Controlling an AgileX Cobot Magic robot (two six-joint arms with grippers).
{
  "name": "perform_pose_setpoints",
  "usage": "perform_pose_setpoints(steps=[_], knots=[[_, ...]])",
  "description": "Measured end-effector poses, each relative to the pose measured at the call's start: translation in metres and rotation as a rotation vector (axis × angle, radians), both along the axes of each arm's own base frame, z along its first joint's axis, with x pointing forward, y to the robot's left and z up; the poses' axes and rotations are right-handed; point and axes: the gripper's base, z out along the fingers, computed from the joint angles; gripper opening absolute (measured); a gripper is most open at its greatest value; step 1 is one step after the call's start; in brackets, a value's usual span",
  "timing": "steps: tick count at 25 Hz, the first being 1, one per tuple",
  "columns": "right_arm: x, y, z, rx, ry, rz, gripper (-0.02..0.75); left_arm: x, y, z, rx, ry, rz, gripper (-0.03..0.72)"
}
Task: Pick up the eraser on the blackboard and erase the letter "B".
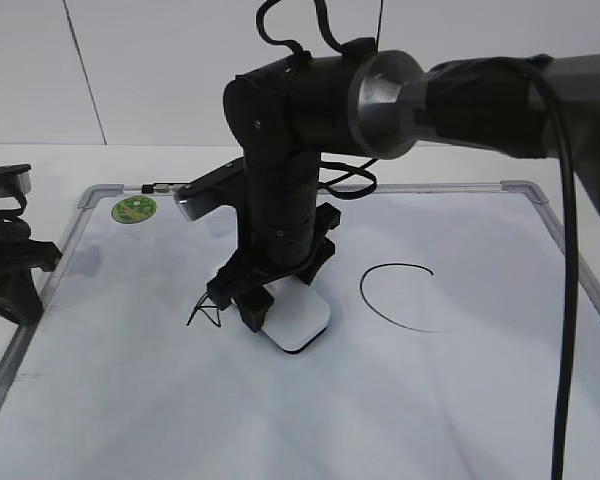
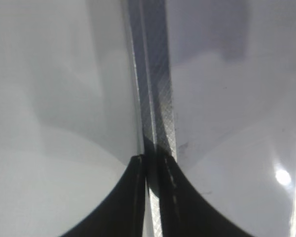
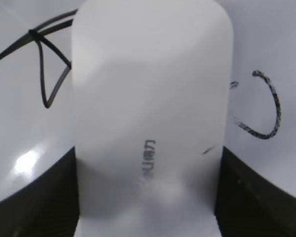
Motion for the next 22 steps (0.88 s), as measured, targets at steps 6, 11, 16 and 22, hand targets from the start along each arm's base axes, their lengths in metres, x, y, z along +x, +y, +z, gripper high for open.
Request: perform_pose_setpoints(steps=[6, 11, 16, 22], knots=[[0.013, -0.017, 0.000, 0.036, 0.032, -0.075, 0.559, 0.000, 0.000, 0.000, -0.001, -0.002, 0.002, 0.033], [0.026, -0.035, 0.000, 0.031, 0.032, -0.124, 0.559, 0.000, 0.000, 0.000, -0.001, -0.002, 0.002, 0.033], [0.031, -0.037, 0.004, 0.026, 0.016, -0.137, 0.559, 0.000, 0.000, 0.000, -0.001, -0.002, 0.002, 0.033], [0.048, -0.044, 0.010, -0.022, -0.044, -0.153, 0.559, 0.000, 0.000, 0.000, -0.002, 0.002, 0.001, 0.033]])
